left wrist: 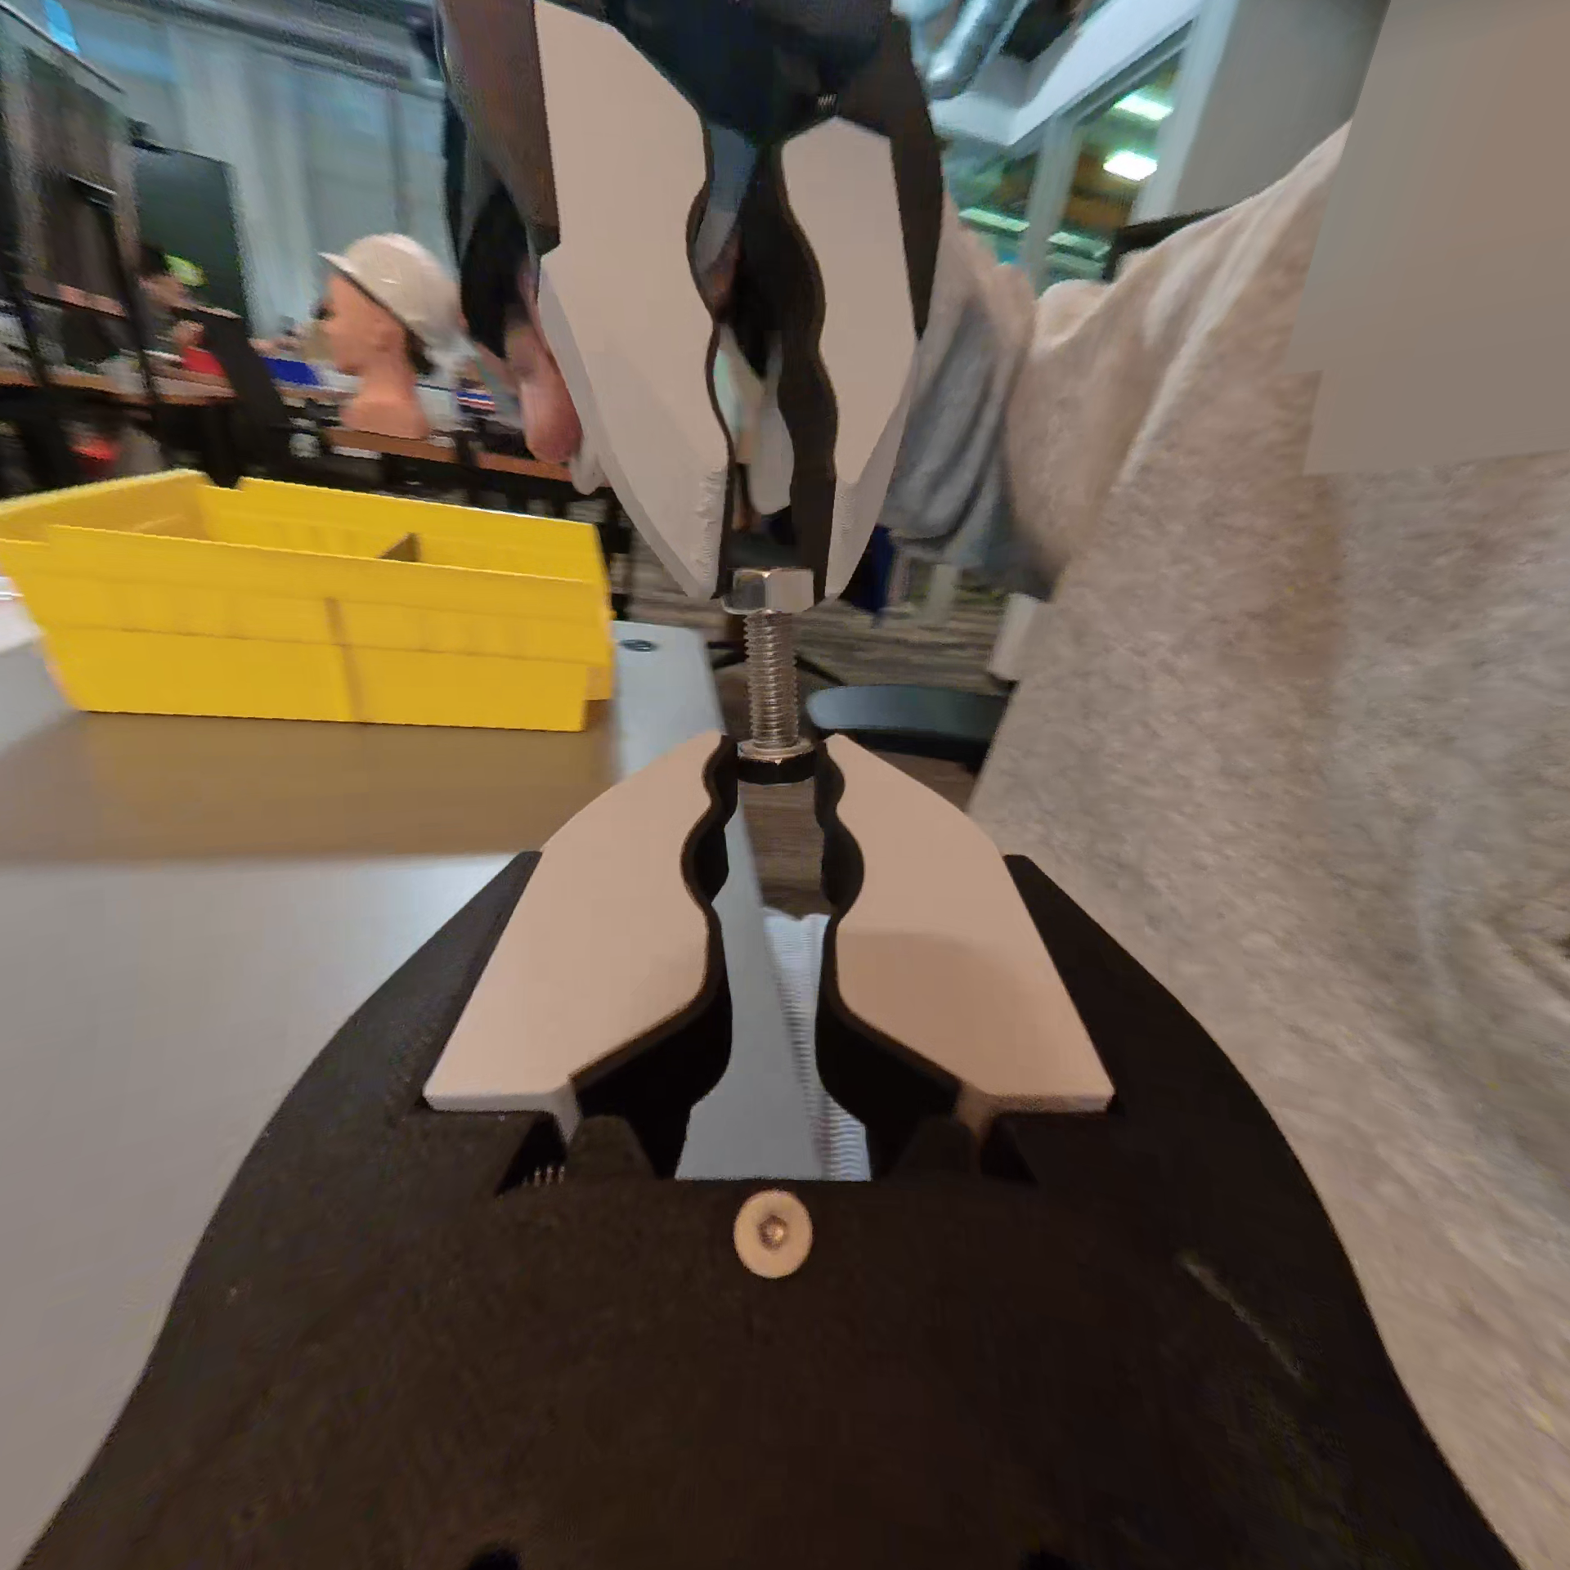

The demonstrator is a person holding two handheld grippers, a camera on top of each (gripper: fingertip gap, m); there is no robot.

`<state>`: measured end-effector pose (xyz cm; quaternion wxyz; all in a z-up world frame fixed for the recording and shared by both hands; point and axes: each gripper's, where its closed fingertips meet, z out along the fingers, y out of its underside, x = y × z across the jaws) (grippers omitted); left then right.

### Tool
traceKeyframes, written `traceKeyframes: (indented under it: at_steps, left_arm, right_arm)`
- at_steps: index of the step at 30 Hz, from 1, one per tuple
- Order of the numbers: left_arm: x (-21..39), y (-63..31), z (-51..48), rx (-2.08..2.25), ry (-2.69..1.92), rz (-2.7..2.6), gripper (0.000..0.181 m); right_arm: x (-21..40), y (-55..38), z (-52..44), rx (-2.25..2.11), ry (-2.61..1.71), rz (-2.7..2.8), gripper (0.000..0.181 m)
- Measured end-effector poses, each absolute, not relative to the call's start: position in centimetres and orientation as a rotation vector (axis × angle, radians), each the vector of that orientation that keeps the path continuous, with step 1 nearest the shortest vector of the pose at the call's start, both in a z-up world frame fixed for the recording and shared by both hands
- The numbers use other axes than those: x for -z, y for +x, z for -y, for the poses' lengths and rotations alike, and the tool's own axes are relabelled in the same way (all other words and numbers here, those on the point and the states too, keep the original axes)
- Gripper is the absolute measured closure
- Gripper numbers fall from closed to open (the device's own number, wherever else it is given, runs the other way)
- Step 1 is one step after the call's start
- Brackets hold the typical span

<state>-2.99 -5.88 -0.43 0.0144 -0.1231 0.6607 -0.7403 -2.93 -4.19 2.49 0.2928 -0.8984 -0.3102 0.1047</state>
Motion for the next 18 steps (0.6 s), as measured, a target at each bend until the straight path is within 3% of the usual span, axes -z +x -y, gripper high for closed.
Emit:
traceKeyframes:
  at_steps: [7,18]
  left_arm:
    - [-0.7,-5.6,6.1,2.676,-0.358,-2.194,0.165]
    - [-4.2,-9.5,3.9,3.474,-0.126,-2.137,0.164]
  right_arm:
    - [-3.1,-4.8,5.2,-0.233,-2.092,1.193,0.162]
    - [-6.4,-7.0,4.3,-0.204,-1.755,1.246,0.162]
